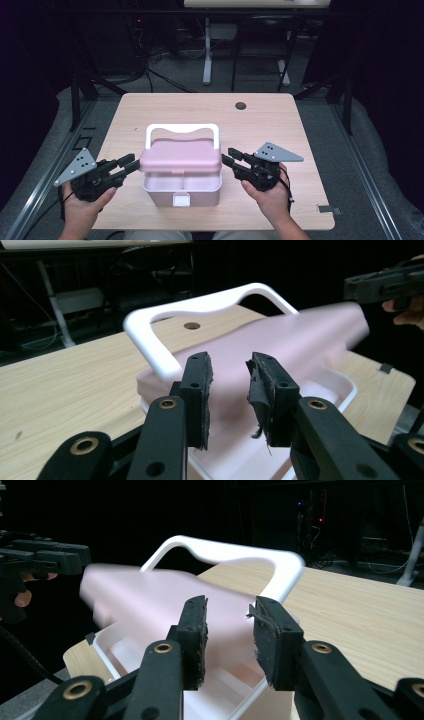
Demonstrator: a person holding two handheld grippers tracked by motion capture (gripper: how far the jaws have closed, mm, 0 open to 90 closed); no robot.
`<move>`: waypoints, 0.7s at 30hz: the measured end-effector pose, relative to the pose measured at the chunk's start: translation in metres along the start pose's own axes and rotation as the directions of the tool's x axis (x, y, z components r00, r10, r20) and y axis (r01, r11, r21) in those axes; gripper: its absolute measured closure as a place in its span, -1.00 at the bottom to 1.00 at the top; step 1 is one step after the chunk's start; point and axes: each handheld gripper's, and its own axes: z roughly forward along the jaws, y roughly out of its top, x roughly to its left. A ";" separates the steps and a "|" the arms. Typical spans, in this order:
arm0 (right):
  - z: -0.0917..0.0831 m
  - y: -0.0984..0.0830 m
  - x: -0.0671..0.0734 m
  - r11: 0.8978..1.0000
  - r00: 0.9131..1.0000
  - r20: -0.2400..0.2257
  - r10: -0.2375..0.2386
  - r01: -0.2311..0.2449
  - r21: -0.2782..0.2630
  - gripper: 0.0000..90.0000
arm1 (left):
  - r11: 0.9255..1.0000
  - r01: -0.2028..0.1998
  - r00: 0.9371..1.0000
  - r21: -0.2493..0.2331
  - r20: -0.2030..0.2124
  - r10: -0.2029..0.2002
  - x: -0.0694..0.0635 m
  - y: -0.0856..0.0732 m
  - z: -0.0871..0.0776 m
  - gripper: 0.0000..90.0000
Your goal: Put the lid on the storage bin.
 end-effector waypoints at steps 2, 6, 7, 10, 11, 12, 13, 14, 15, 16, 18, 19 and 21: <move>0.001 -0.001 -0.001 1.000 1.000 0.002 0.006 -0.006 0.005 0.47 | 1.000 0.004 1.000 0.013 0.001 -0.004 0.001 -0.003 0.003 0.53; 0.003 -0.003 -0.003 1.000 1.000 0.002 0.003 -0.003 0.011 0.47 | 1.000 0.018 1.000 0.022 -0.007 -0.018 0.006 -0.008 0.006 0.53; 0.003 -0.004 -0.003 1.000 1.000 0.003 0.007 -0.007 0.014 0.47 | 0.999 0.025 1.000 0.023 -0.009 -0.024 0.007 -0.009 0.007 0.53; 0.004 -0.005 -0.005 1.000 1.000 0.006 0.012 -0.012 0.022 0.47 | 0.999 0.033 0.999 0.021 -0.019 -0.033 0.010 -0.012 0.008 0.53; 0.005 -0.006 -0.005 1.000 1.000 0.007 0.016 -0.016 0.024 0.47 | 0.999 0.034 0.999 0.024 -0.024 -0.033 0.012 -0.012 0.007 0.52; 0.005 -0.006 -0.006 1.000 1.000 0.009 0.016 -0.016 0.023 0.47 | 0.999 0.035 0.999 0.017 -0.027 -0.035 0.013 -0.013 0.007 0.50; 0.005 -0.006 -0.006 1.000 1.000 0.010 0.018 -0.018 0.024 0.47 | 0.999 0.040 0.999 0.021 -0.033 -0.039 0.014 -0.012 0.007 0.48; 0.005 -0.007 -0.007 1.000 1.000 0.013 0.018 -0.018 0.023 0.46 | 0.999 0.045 0.998 0.017 -0.036 -0.044 0.015 -0.013 0.007 0.47; 0.006 -0.007 -0.008 1.000 1.000 0.016 0.017 -0.017 0.023 0.45 | 0.999 0.050 0.998 0.014 -0.041 -0.050 0.017 -0.013 0.006 0.45; 0.006 -0.008 -0.008 1.000 1.000 0.020 0.015 -0.015 0.020 0.44 | 0.999 0.052 0.998 0.013 -0.047 -0.052 0.019 -0.013 0.006 0.42; 0.006 -0.009 -0.009 1.000 0.999 0.035 0.009 -0.010 0.017 0.41 | 0.998 0.064 0.996 0.012 -0.057 -0.063 0.023 -0.014 0.006 0.38; 0.006 -0.010 -0.010 1.000 0.999 0.044 0.005 -0.005 0.016 0.40 | 0.998 0.067 0.996 0.013 -0.062 -0.066 0.024 -0.014 0.006 0.36; 0.007 -0.011 -0.011 1.000 0.999 0.052 0.007 -0.008 0.017 0.37 | 0.997 0.075 0.994 0.006 -0.082 -0.074 0.029 -0.015 0.007 0.32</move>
